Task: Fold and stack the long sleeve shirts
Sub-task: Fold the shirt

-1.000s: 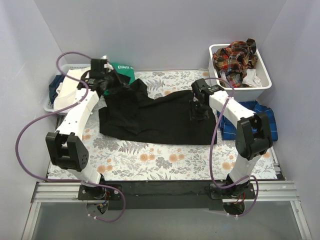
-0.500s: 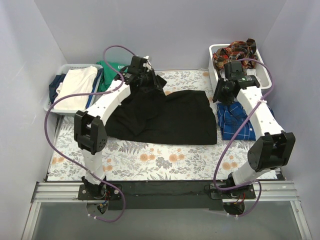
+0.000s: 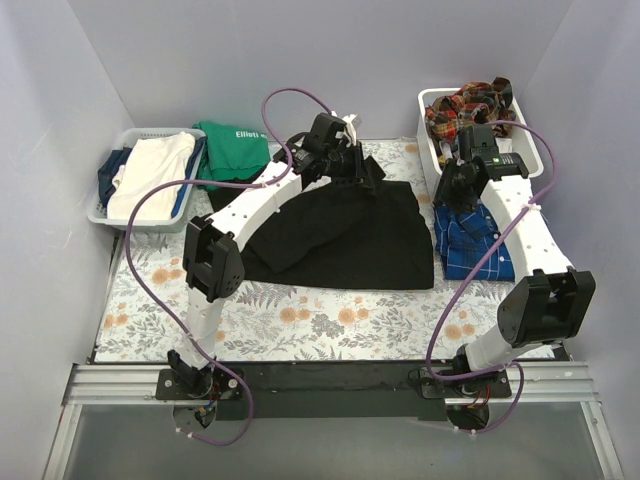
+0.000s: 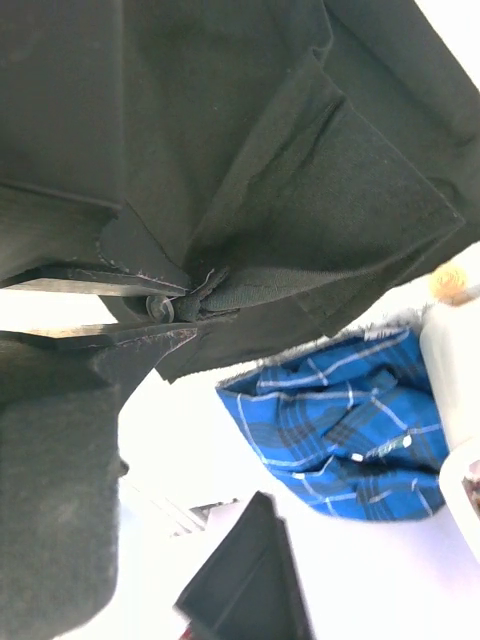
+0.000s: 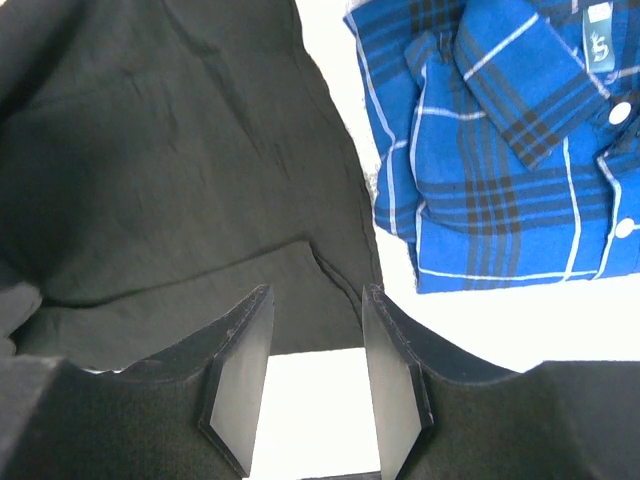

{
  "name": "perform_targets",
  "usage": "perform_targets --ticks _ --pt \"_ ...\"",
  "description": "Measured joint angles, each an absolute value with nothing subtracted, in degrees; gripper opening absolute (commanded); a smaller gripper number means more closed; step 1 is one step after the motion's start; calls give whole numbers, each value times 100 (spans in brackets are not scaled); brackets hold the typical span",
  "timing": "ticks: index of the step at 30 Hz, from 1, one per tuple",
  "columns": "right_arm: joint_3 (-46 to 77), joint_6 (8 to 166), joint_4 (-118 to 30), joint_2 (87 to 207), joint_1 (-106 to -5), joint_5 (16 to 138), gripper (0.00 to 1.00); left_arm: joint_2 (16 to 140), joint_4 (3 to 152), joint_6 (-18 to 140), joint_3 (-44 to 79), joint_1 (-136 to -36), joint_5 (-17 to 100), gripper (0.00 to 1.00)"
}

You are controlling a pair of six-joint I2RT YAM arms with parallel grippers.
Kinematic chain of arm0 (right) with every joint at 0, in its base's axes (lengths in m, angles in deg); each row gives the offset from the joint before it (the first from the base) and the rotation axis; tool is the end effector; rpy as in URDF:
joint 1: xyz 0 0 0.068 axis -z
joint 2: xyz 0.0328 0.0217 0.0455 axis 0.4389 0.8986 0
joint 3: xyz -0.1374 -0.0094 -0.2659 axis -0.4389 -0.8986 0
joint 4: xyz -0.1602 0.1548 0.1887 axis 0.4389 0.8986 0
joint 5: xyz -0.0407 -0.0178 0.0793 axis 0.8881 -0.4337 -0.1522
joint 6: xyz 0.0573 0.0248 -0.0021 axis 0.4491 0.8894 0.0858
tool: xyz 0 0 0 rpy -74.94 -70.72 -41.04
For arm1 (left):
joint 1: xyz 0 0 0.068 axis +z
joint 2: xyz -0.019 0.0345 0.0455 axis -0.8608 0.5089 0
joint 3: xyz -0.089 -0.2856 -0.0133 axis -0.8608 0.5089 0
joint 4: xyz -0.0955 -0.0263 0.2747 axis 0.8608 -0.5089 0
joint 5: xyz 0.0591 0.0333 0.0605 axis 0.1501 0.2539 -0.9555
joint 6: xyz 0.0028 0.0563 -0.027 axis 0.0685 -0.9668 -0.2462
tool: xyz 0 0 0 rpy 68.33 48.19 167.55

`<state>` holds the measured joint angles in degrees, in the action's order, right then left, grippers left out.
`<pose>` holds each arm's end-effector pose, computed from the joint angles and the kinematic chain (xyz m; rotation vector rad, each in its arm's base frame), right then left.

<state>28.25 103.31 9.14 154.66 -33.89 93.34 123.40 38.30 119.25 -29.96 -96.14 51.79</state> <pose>0.3599 0.0428 0.3651 0.3922 2.4737 0.0402 0.4251 -0.3358 0.3452 -0.5361 2.5090 -1.2477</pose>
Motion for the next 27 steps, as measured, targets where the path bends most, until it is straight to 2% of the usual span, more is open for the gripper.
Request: perform_targets --ticks 1,3,4,6,10,13,22,27 --pt "2795 10322 923 15447 -3387 9316 49 12386 3828 11925 -3003 -9616 5157 24" --pt "2734 10270 927 15420 -3387 9251 51 12493 3826 11905 -3068 -9607 5089 35" --pt "2699 10243 925 15409 -3387 9203 52 12572 3824 11907 -3138 -9596 5063 52" --pt "2633 10208 907 15405 -3387 9078 54 12777 3813 11862 -3392 -9590 4982 60" --pt "2476 10016 861 15407 -3387 8584 55 12967 3669 11857 -3591 -9524 4521 66" --pt "2412 9872 822 15449 -3446 8267 55 12733 3638 11888 -3191 -9352 4167 67" --pt "1827 9837 523 15923 -4316 7819 52 10100 3334 12264 615 -7380 3325 63" --pt "1348 9948 289 16395 -4495 7504 51 9579 3146 12441 1758 -6890 3104 61"
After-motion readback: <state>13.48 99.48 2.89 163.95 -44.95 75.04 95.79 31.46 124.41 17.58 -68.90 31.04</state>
